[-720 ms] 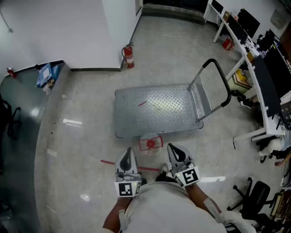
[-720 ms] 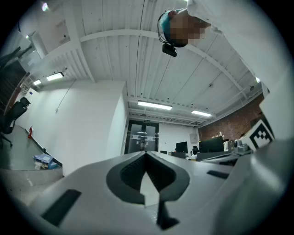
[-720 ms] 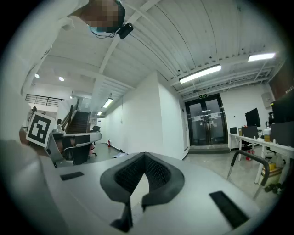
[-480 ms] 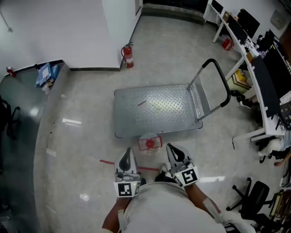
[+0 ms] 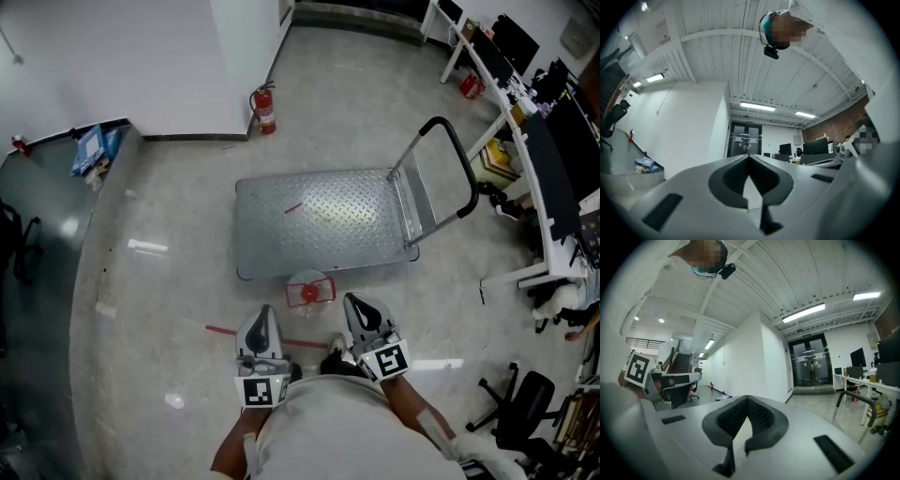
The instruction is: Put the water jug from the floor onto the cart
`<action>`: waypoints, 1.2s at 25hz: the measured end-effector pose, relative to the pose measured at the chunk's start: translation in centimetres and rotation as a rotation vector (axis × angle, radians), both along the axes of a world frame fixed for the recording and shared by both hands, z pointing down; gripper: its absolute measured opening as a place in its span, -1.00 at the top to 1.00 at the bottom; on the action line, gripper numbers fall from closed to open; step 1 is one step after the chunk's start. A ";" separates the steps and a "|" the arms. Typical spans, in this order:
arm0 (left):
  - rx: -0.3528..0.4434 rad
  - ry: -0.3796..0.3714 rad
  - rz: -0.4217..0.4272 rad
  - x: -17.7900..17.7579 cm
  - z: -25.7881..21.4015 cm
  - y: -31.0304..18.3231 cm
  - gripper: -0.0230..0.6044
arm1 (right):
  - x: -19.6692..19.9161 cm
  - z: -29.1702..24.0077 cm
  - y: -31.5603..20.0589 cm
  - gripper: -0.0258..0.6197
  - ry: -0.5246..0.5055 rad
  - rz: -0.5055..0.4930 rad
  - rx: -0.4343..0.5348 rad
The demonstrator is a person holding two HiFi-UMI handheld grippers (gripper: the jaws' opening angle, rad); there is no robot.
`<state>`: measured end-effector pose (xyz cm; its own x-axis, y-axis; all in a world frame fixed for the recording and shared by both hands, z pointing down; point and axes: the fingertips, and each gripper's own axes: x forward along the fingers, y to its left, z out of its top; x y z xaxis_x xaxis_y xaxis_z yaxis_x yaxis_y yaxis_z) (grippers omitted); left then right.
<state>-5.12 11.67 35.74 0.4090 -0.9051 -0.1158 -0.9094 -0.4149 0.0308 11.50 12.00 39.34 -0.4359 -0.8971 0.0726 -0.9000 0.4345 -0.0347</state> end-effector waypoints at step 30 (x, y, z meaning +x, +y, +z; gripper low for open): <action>-0.122 -0.005 0.098 0.7 4.3 -2.3 0.92 | 4.3 40.6 -8.7 0.77 0.191 0.088 -0.874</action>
